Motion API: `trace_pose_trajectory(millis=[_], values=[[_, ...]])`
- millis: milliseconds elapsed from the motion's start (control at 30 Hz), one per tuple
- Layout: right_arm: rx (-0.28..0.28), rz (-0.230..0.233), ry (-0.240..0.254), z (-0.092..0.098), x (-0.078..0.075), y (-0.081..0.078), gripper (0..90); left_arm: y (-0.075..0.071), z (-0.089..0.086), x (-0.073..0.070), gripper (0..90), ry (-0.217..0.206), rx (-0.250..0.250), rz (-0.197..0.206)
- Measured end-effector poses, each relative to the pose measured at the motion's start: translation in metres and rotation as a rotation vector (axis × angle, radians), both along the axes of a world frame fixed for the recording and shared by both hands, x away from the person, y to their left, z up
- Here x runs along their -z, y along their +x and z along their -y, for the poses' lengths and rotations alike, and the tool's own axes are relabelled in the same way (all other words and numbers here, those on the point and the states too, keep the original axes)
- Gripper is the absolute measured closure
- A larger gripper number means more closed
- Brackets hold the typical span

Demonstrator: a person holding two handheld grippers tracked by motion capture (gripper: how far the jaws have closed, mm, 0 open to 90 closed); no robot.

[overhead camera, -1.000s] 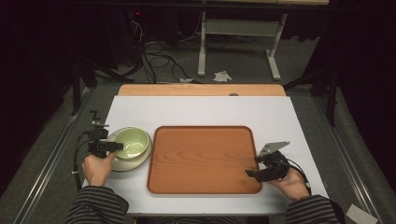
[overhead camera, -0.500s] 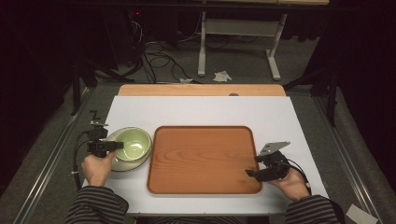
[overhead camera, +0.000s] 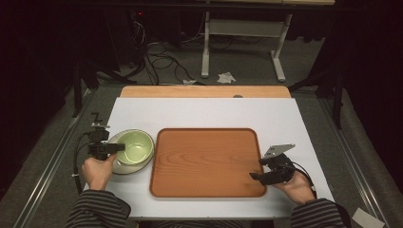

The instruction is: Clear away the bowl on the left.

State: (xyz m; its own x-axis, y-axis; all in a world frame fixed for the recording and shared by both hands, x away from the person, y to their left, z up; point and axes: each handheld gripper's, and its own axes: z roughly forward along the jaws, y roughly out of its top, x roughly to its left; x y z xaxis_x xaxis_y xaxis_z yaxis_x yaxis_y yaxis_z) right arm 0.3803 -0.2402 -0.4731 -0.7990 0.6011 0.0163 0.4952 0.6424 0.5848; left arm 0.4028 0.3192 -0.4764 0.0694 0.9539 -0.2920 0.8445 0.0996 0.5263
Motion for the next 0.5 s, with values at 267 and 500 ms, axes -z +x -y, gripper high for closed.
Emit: trace_pose_trajectory(millis=[267,500], values=[[-0.002,0.001,0.001,0.000,0.000,0.000,35.1,-0.005,-0.001,-0.009,83.1,-0.037,-0.007,0.046],[-0.003,0.002,0.002,0.000,0.000,0.000,35.1,-0.007,0.002,-0.019,83.0,-0.029,-0.003,0.081]])
